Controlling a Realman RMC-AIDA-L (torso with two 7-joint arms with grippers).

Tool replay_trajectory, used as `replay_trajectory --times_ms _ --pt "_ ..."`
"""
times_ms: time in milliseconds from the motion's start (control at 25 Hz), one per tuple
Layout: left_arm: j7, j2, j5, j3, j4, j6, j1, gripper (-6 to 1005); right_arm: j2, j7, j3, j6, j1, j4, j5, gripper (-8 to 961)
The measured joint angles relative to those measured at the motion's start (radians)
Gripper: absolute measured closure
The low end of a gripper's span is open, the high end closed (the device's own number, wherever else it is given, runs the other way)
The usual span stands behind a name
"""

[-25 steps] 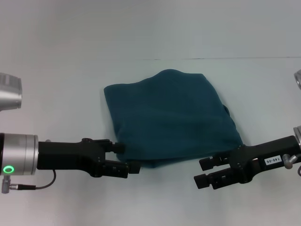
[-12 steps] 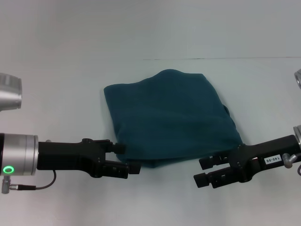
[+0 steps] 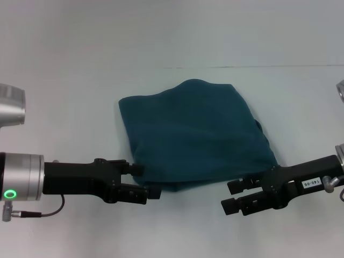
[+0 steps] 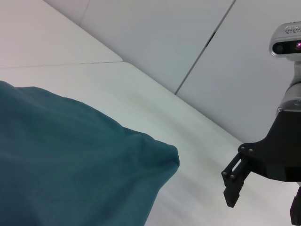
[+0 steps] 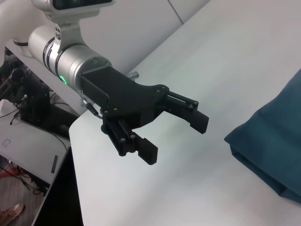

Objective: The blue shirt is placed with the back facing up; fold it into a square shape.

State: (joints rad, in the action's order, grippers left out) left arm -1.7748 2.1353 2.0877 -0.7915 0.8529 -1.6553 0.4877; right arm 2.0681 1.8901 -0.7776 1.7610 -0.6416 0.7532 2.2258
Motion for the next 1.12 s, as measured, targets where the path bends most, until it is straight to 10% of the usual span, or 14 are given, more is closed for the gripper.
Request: replay_trajectory --times_ms 1120 --pt "0.000 0.001 -0.001 0.001 0.000 -0.008 0.000 65 0.001 0.003 0.000 0.000 0.000 0.000 0.000 146"
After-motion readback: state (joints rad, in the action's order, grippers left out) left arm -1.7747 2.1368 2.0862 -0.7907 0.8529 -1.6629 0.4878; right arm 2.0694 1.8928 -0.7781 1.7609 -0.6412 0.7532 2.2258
